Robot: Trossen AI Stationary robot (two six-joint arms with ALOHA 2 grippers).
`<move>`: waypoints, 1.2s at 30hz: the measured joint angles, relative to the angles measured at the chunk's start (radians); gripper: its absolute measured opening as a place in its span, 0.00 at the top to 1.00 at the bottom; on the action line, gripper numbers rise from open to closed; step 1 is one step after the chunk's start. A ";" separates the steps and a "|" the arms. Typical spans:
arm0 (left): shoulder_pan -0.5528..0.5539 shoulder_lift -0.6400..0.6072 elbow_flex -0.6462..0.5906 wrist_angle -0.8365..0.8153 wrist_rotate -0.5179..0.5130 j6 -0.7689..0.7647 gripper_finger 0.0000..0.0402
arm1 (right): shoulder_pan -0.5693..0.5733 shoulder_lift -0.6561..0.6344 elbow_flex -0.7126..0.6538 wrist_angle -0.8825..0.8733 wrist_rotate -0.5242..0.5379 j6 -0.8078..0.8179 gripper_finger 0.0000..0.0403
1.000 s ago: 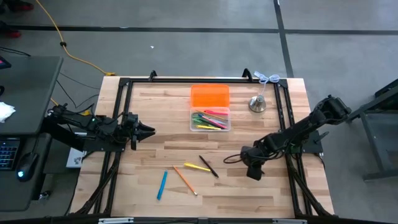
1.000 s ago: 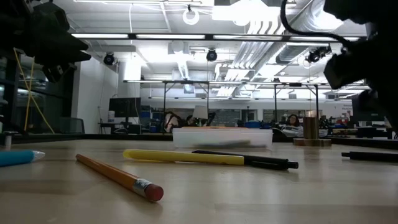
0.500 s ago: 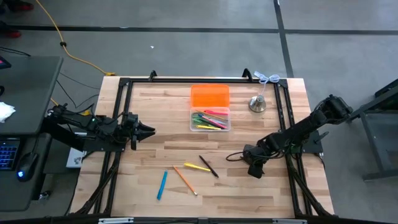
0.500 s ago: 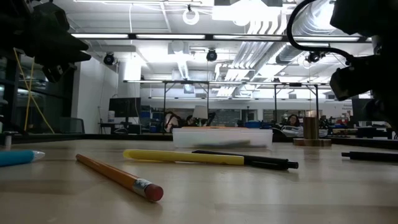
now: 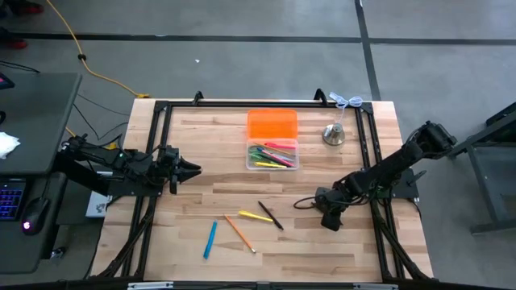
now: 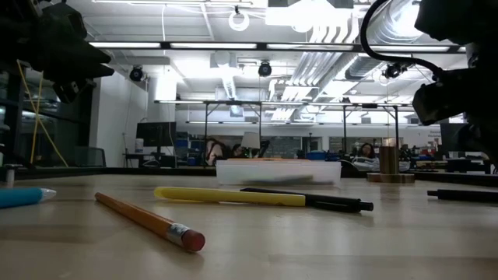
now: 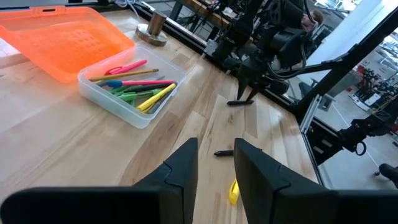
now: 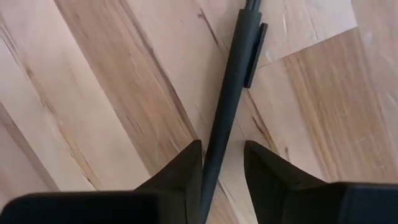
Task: Pick & place school supplies into a supply box
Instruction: Put the right black pen into the supply box
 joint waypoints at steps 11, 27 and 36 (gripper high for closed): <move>0.000 0.000 0.000 -0.001 -0.026 0.003 0.67 | 0.000 0.061 0.006 0.014 0.010 0.069 0.89; 0.000 0.001 -0.001 -0.056 -0.025 0.003 0.67 | 0.000 0.073 0.007 -0.010 0.067 0.199 0.95; 0.000 0.001 -0.001 -0.061 -0.025 0.003 0.67 | 0.001 0.073 0.007 -0.044 0.094 0.273 0.95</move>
